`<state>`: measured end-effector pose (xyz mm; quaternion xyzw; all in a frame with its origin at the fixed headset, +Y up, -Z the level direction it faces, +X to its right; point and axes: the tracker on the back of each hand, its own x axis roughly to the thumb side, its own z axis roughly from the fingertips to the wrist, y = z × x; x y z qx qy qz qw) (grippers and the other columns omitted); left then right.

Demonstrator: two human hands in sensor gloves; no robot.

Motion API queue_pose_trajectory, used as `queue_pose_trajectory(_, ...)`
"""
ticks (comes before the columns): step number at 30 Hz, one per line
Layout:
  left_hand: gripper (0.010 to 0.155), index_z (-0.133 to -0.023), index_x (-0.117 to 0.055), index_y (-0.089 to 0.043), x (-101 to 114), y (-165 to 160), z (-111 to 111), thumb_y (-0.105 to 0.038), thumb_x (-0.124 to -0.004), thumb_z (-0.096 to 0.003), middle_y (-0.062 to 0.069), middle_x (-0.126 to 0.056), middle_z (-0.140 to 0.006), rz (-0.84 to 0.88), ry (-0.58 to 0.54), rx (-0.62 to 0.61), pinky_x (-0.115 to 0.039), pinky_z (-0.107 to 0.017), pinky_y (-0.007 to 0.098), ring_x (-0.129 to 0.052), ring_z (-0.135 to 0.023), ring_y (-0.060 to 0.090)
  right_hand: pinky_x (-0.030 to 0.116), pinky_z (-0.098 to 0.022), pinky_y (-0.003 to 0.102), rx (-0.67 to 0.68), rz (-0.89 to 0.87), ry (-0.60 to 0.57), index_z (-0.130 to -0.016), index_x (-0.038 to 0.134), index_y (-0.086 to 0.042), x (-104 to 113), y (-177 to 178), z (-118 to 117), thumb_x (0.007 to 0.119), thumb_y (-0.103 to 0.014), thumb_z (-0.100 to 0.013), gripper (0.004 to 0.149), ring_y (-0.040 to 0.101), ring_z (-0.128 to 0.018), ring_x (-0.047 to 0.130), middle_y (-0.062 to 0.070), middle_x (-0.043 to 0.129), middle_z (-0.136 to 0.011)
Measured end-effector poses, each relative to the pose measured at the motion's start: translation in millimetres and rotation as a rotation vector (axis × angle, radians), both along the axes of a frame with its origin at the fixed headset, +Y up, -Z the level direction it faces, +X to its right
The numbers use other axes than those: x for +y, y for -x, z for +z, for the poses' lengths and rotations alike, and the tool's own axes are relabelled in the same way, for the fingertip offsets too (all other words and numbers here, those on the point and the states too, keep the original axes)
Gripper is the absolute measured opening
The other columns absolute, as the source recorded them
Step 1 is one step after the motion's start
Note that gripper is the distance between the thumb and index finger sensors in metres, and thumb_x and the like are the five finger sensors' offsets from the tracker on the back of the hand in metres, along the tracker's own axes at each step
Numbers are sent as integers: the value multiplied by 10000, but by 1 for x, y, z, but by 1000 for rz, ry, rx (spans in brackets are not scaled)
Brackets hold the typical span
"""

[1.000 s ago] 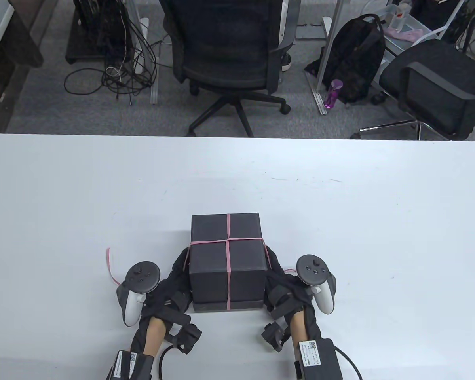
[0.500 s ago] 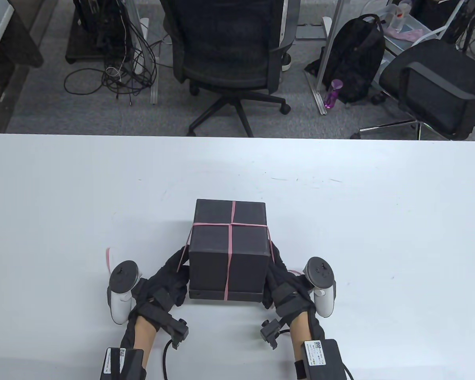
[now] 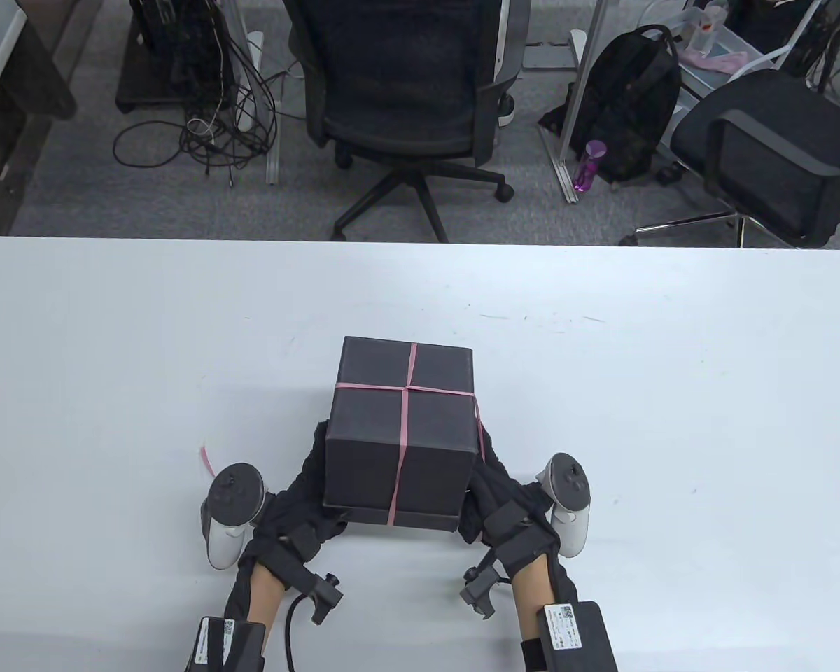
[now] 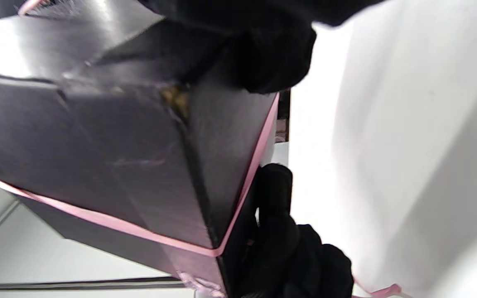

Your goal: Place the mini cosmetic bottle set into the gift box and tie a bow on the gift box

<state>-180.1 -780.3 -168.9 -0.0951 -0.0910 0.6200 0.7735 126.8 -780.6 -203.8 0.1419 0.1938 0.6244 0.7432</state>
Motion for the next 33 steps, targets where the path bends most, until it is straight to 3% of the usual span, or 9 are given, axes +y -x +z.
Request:
queue_pose_trajectory(5, 851, -1078, -146, -429, 2, -2, 1, -253, -783, -542, -67, -718, -1050, -5, -16, 16, -852, -239, 236, -889, -257, 40, 817, -114, 207, 21, 16, -49, -1152, 209, -114, 8, -4, -1, 576, -182, -641, 633, 27, -182, 840, 336, 816, -774)
queue_pose_trajectory(11, 842, -1091, -138, -390, 0, -3, 1, -242, -766, -550, -45, -714, -1053, -27, -16, 38, -849, -241, 238, -888, -262, 41, 822, -109, 232, 58, 322, -214, -1103, 170, -123, 23, -3, -3, 687, -68, -563, 750, 63, -169, 862, 210, 804, -910)
queue_pose_trajectory(15, 837, -1088, -122, -383, 1, -3, 1, -230, -751, -558, -36, -696, -1065, -53, -21, 48, -844, -245, 247, -885, -270, 50, 831, -106, 234, 6, 554, -367, -1080, 170, -75, 31, 3, 0, 798, -105, -528, 837, 65, -156, 874, 145, 819, -921)
queue_pose_trajectory(18, 829, -1086, -108, -366, 4, -6, 2, -231, -736, -563, -27, -687, -1070, -116, -53, 63, -841, -247, 252, -884, -275, 53, 833, -87, 222, -91, 824, -560, -1064, 220, -2, 41, 11, 7, 832, -226, -507, 857, 53, -135, 876, 94, 876, -856)
queue_pose_trajectory(25, 766, -1089, -153, -227, 18, -10, 6, -296, -708, -565, -25, -763, -1013, -450, -235, 176, -846, -221, 259, -902, -240, 59, 816, -12, 204, -285, 1323, -939, -1030, 341, 96, 53, 35, 24, 758, -362, -504, 813, 45, -60, 864, 66, 966, -459)
queue_pose_trajectory(29, 713, -1101, -253, -150, 28, -14, 11, -343, -680, -564, -36, -838, -937, -724, -363, 243, -848, -193, 259, -911, -206, 61, 806, 8, 213, -386, 1399, -1032, -1007, 539, 104, 55, 40, 30, 751, -379, -489, 739, 54, -52, 846, 55, 933, -360)
queue_pose_trajectory(33, 689, -1104, -430, -74, 38, -22, 16, -388, -681, -544, -42, -927, -807, -1040, -514, 280, -852, -162, 251, -911, -171, 51, 803, 14, 216, -390, 1448, -1061, -853, 705, 71, 56, 40, 31, 727, -408, -482, 607, 52, -48, 836, 29, 921, -338)
